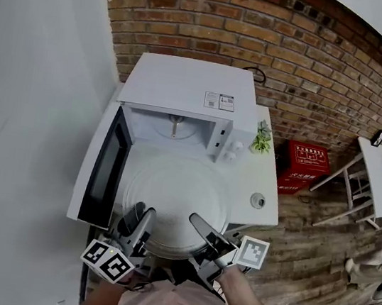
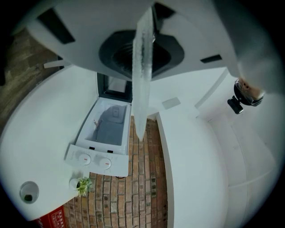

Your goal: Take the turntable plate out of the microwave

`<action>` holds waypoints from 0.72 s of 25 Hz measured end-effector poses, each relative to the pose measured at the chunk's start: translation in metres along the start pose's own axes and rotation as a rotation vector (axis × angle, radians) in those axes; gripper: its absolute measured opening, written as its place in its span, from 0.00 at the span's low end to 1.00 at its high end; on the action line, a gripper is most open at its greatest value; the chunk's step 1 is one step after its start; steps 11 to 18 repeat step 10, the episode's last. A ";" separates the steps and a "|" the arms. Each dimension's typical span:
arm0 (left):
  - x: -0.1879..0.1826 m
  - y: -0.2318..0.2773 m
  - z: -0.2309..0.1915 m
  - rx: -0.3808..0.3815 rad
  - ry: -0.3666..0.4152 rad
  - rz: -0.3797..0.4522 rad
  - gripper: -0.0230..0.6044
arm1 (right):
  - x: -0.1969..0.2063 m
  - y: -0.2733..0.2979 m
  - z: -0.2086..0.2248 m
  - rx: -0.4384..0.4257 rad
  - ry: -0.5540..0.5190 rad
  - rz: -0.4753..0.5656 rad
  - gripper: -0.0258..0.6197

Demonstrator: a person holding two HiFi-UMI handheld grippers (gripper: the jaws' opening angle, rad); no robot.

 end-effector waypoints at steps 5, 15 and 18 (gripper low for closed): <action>0.000 0.003 -0.001 0.001 0.002 -0.002 0.31 | -0.003 0.000 0.002 0.009 0.001 0.000 0.09; -0.002 0.008 -0.004 0.005 0.001 -0.001 0.31 | -0.007 0.004 0.004 0.011 -0.002 -0.002 0.09; -0.002 0.008 -0.004 0.005 0.001 -0.001 0.31 | -0.007 0.004 0.004 0.011 -0.002 -0.002 0.09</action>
Point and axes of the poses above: the fingertips, and each gripper's own axes: y forward along the fingers, z to its right, x out of its underside, the point moved 10 cm from there along -y, backward along the fingers, and after that the axes turned 8 degrees about -y, right-handed, at the moved point
